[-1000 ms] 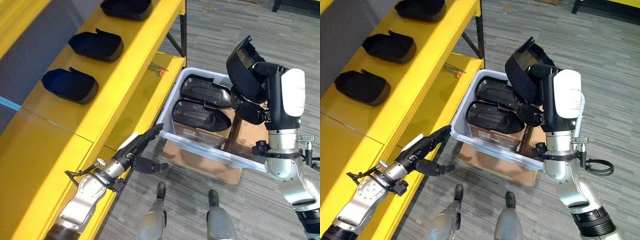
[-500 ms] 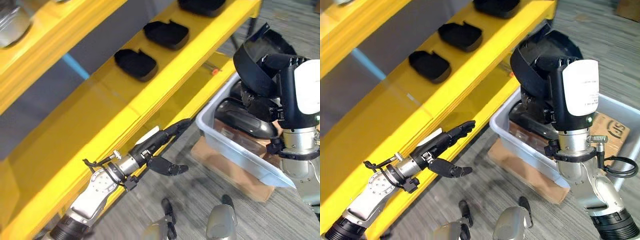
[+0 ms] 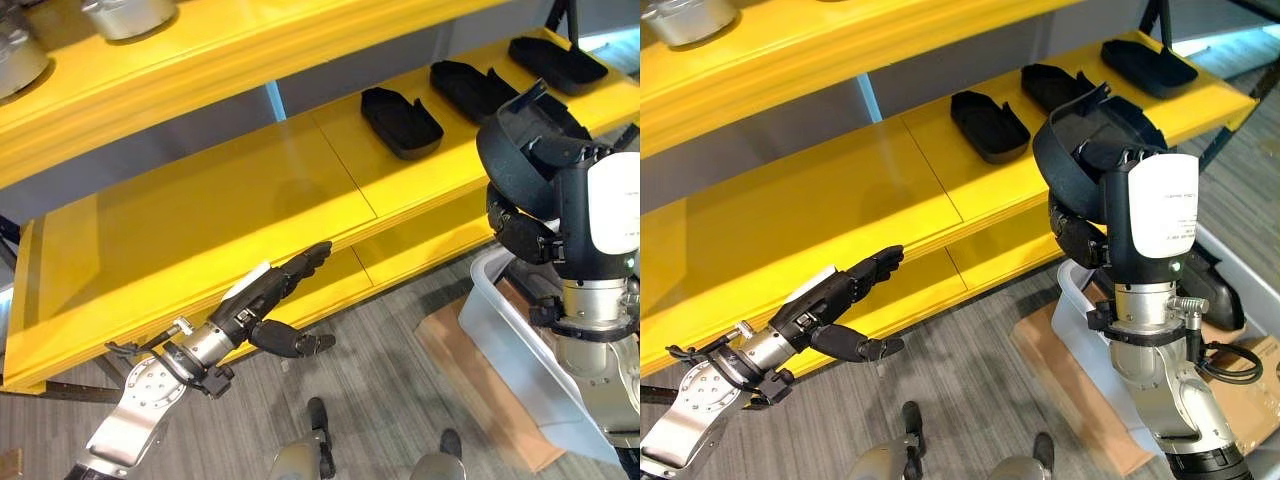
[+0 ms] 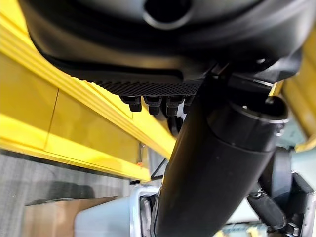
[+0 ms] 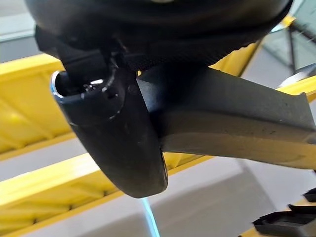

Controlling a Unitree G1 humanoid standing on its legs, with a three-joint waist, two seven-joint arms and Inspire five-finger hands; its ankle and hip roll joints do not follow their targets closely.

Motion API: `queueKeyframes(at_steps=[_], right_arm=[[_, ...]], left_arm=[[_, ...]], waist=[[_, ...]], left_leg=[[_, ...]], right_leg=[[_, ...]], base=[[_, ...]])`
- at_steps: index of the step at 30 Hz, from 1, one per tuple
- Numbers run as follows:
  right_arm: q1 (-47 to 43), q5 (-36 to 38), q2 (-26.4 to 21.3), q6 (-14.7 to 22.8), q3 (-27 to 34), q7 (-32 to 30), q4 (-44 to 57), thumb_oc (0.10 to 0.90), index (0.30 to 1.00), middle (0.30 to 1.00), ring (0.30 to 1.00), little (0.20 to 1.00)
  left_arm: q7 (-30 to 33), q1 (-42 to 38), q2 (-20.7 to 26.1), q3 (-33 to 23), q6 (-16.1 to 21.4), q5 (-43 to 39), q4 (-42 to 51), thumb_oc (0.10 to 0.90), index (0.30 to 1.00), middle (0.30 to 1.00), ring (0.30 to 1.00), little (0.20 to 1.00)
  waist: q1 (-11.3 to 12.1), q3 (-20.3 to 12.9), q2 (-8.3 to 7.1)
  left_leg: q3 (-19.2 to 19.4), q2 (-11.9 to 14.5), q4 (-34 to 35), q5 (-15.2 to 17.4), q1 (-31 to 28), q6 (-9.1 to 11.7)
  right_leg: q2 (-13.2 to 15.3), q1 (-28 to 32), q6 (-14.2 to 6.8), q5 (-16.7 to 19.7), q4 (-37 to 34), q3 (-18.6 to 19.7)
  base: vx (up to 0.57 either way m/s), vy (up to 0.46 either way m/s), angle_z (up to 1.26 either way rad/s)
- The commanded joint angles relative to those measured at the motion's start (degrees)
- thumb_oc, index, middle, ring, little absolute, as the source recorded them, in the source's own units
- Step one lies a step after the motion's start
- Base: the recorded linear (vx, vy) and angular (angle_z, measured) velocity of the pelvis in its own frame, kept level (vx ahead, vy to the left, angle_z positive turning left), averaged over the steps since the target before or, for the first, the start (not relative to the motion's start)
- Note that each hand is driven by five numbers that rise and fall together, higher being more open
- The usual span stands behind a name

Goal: Move parts from the plastic box to the shelf.

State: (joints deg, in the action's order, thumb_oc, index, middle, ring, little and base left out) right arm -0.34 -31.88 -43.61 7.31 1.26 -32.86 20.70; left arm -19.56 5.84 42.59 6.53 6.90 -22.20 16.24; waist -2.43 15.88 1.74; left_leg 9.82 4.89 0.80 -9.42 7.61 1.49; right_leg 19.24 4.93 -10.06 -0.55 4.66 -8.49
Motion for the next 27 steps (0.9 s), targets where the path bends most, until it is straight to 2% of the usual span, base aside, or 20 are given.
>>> queueKeyframes(at_steps=[1, 7, 8, 11, 14, 17, 20, 21, 22, 23, 24, 26, 27], right_arm=[[-4.55, -3.24, -3.39, 4.76, 3.39, -3.01, 6.60, 0.400, 0.300, 0.300, 0.300, 0.300], [-6.81, -2.32, -4.71, 8.88, 0.45, -0.08, 4.60, 0.400, 0.300, 0.300, 0.300, 0.300], [-8.22, -1.68, -5.28, 8.76, -1.33, 0.66, 4.08, 0.400, 0.300, 0.300, 0.300, 0.300], [-9.58, -1.82, -5.42, 8.94, -3.14, 0.72, 3.16, 0.400, 0.300, 0.300, 0.300, 0.300], [-15.01, -2.16, -4.52, 6.57, -7.39, -0.06, -0.07, 0.400, 0.300, 0.300, 0.300, 0.300], [-16.34, -3.27, -3.85, 6.33, -8.18, -0.25, -0.87, 0.400, 0.300, 0.300, 0.300, 0.300], [-19.36, -4.57, -1.66, 7.00, -10.36, 0.91, -1.77, 0.400, 0.300, 0.300, 0.300, 0.300], [-20.93, -5.16, -0.52, 8.51, -11.70, 1.89, -1.81, 0.400, 0.300, 0.300, 0.300, 0.300], [-22.20, -5.17, 0.29, 9.54, -12.75, 2.54, -1.79, 0.400, 0.300, 0.300, 0.300, 0.300], [-22.53, -4.84, 0.45, 9.33, -13.21, 3.11, -1.21, 0.400, 0.300, 0.300, 0.300, 0.300], [-22.66, -4.64, 0.12, 7.49, -14.10, 4.01, 0.28, 0.400, 0.300, 0.300, 0.300, 0.300], [-21.81, -4.35, -1.31, 5.10, -14.74, 4.26, 2.54, 0.400, 0.300, 0.300, 0.300, 0.300], [-21.21, -4.56, -1.82, 4.88, -14.73, 4.16, 2.88, 0.400, 0.300, 0.300, 0.300, 0.300]], left_arm=[[0.61, -1.17, -0.22, -4.79, 4.06, -4.44, 4.88, 0.900, 1.000, 1.000, 1.000, 1.000], [3.09, -0.63, -1.20, -5.74, 4.95, -1.61, 2.82, 0.900, 1.000, 1.000, 1.000, 1.000], [3.30, -0.43, -1.34, -5.82, 5.06, -1.46, 2.29, 0.900, 1.000, 1.000, 1.000, 1.000], [3.13, -0.01, -1.44, -6.02, 6.17, 0.17, 1.60, 0.900, 1.000, 1.000, 1.000, 1.000], [1.75, -2.04, -0.92, -5.07, 7.37, 0.90, -0.36, 0.900, 1.000, 1.000, 1.000, 1.000], [0.69, -2.60, -0.85, -4.94, 7.62, 1.08, -0.82, 0.900, 1.000, 1.000, 1.000, 1.000], [0.53, -2.54, -1.13, -5.31, 7.08, 2.01, -0.82, 0.900, 1.000, 1.000, 1.000, 1.000], [1.24, -1.72, -1.42, -5.79, 6.75, 2.77, -0.67, 0.900, 1.000, 1.000, 1.000, 1.000], [2.08, -0.84, -1.58, -6.31, 6.44, 2.79, -0.30, 0.900, 1.000, 1.000, 1.000, 1.000], [2.28, -0.74, -1.62, -6.23, 6.33, 2.95, -0.20, 0.900, 1.000, 1.000, 1.000, 1.000], [1.82, -1.09, -1.61, -5.64, 6.26, 3.31, -0.19, 0.900, 1.000, 1.000, 1.000, 1.000], [1.81, -1.81, -1.75, -3.99, 5.88, 3.37, 0.07, 0.900, 1.000, 1.000, 1.000, 1.000], [1.90, -1.94, -1.55, -3.54, 5.87, 3.09, 0.06, 0.900, 1.000, 1.000, 1.000, 1.000]], waist=[[0.05, -5.87, -0.22], [3.13, -5.27, -1.89], [4.36, -4.76, -2.49], [5.79, -3.98, -3.37], [8.58, -3.03, -5.20], [9.43, -2.95, -5.72], [10.95, -2.46, -5.87], [11.66, -1.87, -5.95], [11.86, -1.38, -5.97], [11.42, -1.28, -5.96], [10.41, -1.37, -5.81], [8.54, -1.89, -5.53], [7.91, -2.21, -5.51]], left_leg=[[-0.10, 5.27, 0.12, 11.44, -10.40, 2.31], [-0.83, 4.29, -1.87, 12.00, -9.16, 1.89], [-1.22, 4.06, -3.41, 12.51, -8.51, 1.65], [-1.97, 3.37, -6.08, 13.96, -7.32, 0.92], [-2.83, 1.84, -10.81, 16.07, -3.68, -0.38], [-2.69, 0.79, -11.91, 16.85, -2.56, -1.46], [-0.22, 0.51, -11.45, 16.86, -2.79, -2.72], [1.12, 0.55, -10.39, 17.17, -4.07, -3.11], [2.80, 0.67, -8.87, 17.09, -5.65, -3.55], [2.47, 0.39, -7.54, 16.88, -6.35, -3.77], [1.52, 0.19, -5.51, 16.19, -7.28, -3.81], [-0.34, -0.11, -3.06, 15.18, -8.23, -3.30], [-0.70, -0.38, -2.29, 15.10, -8.59, -3.12]], right_leg=[[-1.04, -4.04, -1.21, 1.93, -0.75, 2.66], [-0.51, -2.84, -1.55, 2.01, -0.84, 0.32], [-0.10, -2.44, -1.56, 2.01, -0.52, -0.26], [0.21, -1.61, -1.79, 2.35, -0.87, -0.71], [1.27, -0.33, -2.08, 5.07, -3.30, -1.37], [1.78, -0.44, -1.80, 6.48, -3.32, -2.17], [2.90, -1.67, -0.78, 8.19, -0.39, -7.29], [3.59, -3.36, -1.06, 9.99, 3.18, -10.48], [3.54, -4.86, -1.13, 10.26, 6.22, -11.74], [1.84, -5.81, -1.11, 9.29, 6.75, -10.62], [-1.64, -6.92, -0.52, 6.65, 6.41, -7.46], [-6.29, -7.37, 0.14, 4.08, 3.30, -3.08], [-6.79, -7.70, -0.01, 4.64, 1.55, -1.73]], base=[[0.01, 0.067, 0.67], [0.05, 0.071, 0.29], [0.08, 0.066, 0.30], [0.08, 0.054, 0.08], [0.05, 0.081, 0.11], [0.04, 0.133, 0.11], [0.02, 0.198, -0.12], [0.03, 0.227, -0.51], [0.04, 0.229, -0.70], [0.06, 0.138, -1.02], [0.09, 0.063, -0.85], [0.13, 0.007, -0.29], [0.14, -0.066, 0.39]])
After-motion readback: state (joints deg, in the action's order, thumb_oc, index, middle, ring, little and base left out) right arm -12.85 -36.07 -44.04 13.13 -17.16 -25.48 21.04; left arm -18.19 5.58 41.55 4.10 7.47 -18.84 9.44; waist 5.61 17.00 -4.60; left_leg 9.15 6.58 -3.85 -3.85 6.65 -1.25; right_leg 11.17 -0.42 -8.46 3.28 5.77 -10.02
